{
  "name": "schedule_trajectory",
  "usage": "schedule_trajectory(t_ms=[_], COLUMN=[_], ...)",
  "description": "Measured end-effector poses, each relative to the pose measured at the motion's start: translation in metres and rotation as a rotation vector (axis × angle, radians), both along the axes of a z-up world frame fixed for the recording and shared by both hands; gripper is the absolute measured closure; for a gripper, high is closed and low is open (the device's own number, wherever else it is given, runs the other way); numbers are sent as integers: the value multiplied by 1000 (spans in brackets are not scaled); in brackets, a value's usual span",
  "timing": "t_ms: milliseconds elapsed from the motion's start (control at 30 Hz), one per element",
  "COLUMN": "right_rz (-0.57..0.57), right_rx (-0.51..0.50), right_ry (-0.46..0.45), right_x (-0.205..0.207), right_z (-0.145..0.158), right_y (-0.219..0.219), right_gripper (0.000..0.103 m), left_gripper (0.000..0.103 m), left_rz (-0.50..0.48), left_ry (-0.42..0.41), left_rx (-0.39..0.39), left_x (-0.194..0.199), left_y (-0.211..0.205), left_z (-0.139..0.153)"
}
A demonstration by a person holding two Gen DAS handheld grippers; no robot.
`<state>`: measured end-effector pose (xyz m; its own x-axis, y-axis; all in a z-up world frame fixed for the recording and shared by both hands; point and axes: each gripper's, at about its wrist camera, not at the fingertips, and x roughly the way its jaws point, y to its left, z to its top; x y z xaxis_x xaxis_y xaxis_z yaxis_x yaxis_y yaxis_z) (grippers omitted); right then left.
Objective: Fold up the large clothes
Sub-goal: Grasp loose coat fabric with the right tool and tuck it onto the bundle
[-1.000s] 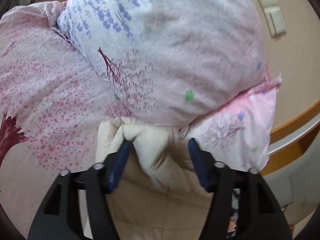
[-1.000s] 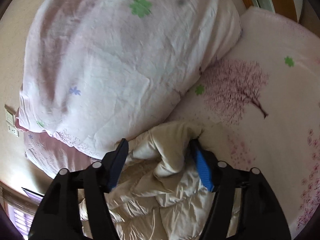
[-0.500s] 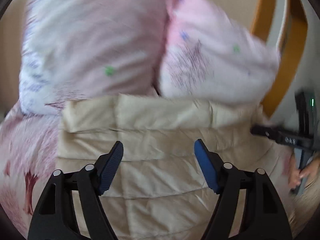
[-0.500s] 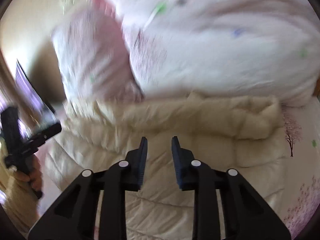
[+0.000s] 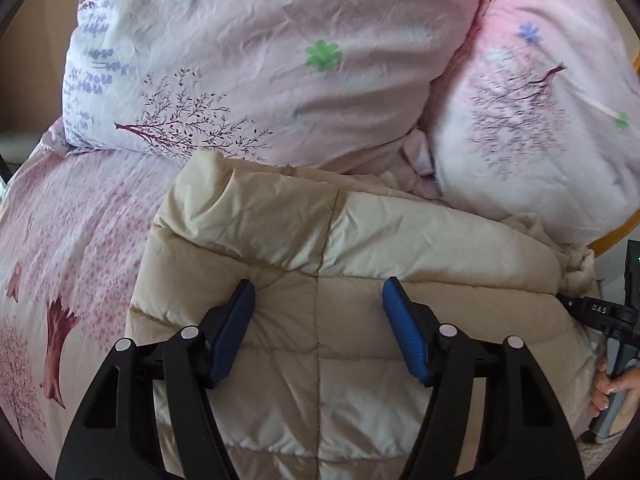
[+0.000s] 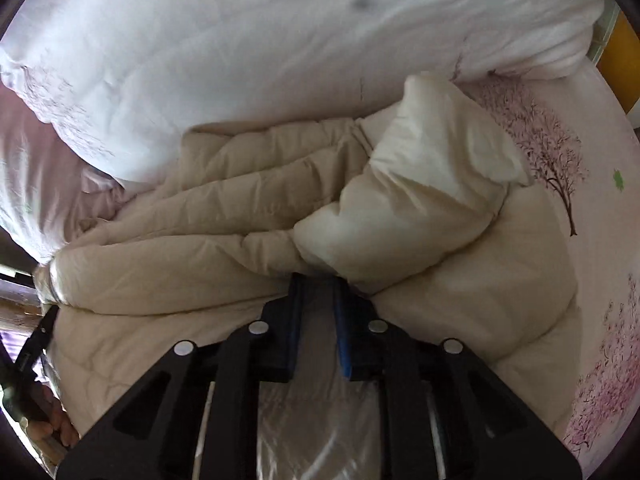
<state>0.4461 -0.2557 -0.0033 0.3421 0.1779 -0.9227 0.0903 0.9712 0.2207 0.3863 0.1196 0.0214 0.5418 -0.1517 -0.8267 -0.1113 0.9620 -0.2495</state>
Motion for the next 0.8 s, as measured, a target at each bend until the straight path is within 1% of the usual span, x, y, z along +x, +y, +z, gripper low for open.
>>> schedule_trajectory(t_ms=[33, 67, 100, 133, 200, 233, 267, 300, 333, 367, 433, 500, 567, 600, 700, 733, 800], right_rz=[10, 18, 24, 27, 24, 28, 25, 14, 4, -1, -16, -24, -23, -15, -16, -27, -40], right_rx=[-7, -11, -9, -4, -9, -13, -27, -46, -52, -49, -20, 14, 20, 23, 23, 9, -1], right_ry=[-41, -89, -125, -182, -221, -220, -200, -164, -140, -113, -67, -43, -66, -105, -170, -168, -116], right_x=[-11, -24, -36, -52, -69, -74, -71, -67, -62, -56, -44, -38, -47, -58, -76, -77, -71], right_z=[8, 18, 26, 36, 44, 44, 41, 31, 23, 13, -2, -7, 5, 15, 29, 28, 14], right_y=[-1, -4, -7, -13, -22, -26, -29, -33, -33, -39, -45, -52, -55, -56, -64, -68, -75], right_gripper=[79, 71, 67, 62, 61, 61, 61, 61, 64, 67, 68, 68, 67, 66, 59, 58, 59], left_gripper=[35, 35, 34, 34, 33, 33, 33, 33, 33, 33, 33, 33, 33, 33, 33, 33, 33], left_rz=[-17, -38, -49, -59, -62, -63, -62, -55, -47, -28, -8, 1, 2, -3, -6, 0, 20], left_ry=[-20, -49, -67, -86, -110, -112, -107, -94, -81, -63, -42, -26, -29, -42, -80, -74, -39], left_rx=[-9, -11, -8, -4, 6, 5, 6, 10, 13, 13, 5, -7, -33, -44, -45, -48, -65], left_x=[-7, -19, -28, -41, -60, -65, -67, -69, -68, -64, -60, -56, -61, -67, -80, -81, -77], left_y=[2, 3, 2, 0, 5, 8, 11, 13, 15, 19, 25, 29, 33, 35, 41, 42, 43], left_z=[4, 9, 12, 15, 18, 16, 14, 10, 5, -1, -8, -14, -12, -9, -3, -5, -15])
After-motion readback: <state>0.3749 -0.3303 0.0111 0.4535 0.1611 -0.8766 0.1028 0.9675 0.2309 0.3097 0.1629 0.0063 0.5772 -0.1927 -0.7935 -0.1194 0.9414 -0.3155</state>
